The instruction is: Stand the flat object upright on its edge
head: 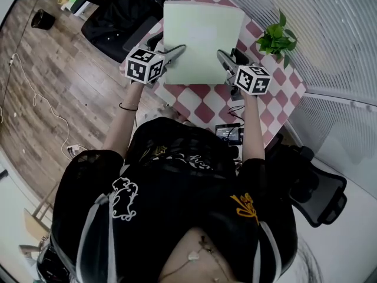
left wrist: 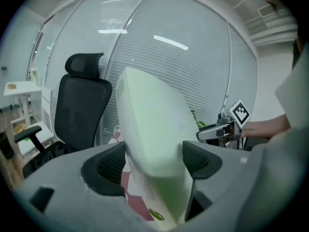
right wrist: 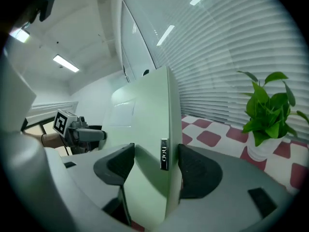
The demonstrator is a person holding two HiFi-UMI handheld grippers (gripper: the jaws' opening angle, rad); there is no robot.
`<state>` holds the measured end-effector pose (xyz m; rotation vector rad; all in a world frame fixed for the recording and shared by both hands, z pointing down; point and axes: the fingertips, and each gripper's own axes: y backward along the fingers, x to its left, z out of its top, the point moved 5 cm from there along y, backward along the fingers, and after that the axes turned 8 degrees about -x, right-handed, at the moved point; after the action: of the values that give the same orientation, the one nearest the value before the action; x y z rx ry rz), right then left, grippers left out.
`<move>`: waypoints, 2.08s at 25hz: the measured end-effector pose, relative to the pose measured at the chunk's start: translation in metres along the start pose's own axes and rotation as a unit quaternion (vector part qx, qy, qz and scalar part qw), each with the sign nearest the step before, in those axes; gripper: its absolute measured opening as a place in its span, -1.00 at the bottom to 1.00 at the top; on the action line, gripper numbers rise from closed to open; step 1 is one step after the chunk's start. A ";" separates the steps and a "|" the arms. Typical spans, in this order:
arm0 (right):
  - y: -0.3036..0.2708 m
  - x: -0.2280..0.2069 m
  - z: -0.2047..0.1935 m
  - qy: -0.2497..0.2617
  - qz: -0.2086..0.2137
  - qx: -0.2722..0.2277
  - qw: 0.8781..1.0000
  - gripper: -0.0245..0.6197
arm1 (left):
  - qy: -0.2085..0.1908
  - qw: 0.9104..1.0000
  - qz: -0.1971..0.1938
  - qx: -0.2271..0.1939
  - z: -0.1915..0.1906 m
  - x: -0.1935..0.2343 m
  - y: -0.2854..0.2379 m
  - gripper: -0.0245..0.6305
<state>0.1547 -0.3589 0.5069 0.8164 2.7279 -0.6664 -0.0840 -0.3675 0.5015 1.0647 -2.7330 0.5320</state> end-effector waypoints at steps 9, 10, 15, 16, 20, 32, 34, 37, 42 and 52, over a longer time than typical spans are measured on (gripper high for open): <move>0.010 -0.001 0.037 0.094 -0.057 -0.046 0.993 -0.07 | -0.167 0.986 0.005 0.002 0.053 -0.012 -0.018 0.20; 0.009 -0.001 0.040 0.100 -0.063 -0.049 0.992 -0.07 | -0.177 0.984 0.006 0.002 0.055 -0.011 -0.021 0.19; 0.003 -0.005 0.046 0.120 -0.091 -0.052 0.987 -0.08 | -0.227 0.974 0.021 0.007 0.064 -0.008 -0.032 0.18; 0.001 -0.006 0.045 0.122 -0.096 -0.050 0.987 -0.09 | -0.235 0.972 0.026 0.010 0.062 -0.006 -0.034 0.18; -0.005 -0.010 0.040 0.125 -0.112 -0.042 0.985 -0.10 | -0.260 0.965 0.035 0.015 0.058 -0.002 -0.043 0.17; -0.014 -0.016 0.038 0.127 -0.120 -0.045 0.984 -0.13 | -0.250 0.967 0.049 0.019 0.048 0.010 -0.054 0.17; -0.014 -0.017 0.039 0.126 -0.120 -0.049 0.984 -0.12 | -0.247 0.968 0.046 0.018 0.048 0.011 -0.055 0.17; -0.015 -0.019 0.041 0.123 -0.121 -0.052 0.984 -0.12 | -0.243 0.969 0.034 0.020 0.048 0.013 -0.058 0.17; -0.017 -0.020 0.040 0.118 -0.117 -0.052 0.985 -0.12 | -0.244 0.969 0.017 0.023 0.051 0.014 -0.059 0.18; -0.023 -0.024 0.040 0.106 -0.112 -0.052 0.987 -0.12 | -0.219 0.975 0.020 0.024 0.052 0.023 -0.054 0.18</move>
<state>0.1642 -0.4066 0.4879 0.5944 3.0499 -0.4967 -0.0653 -0.4388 0.4739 1.2711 -3.1381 0.4083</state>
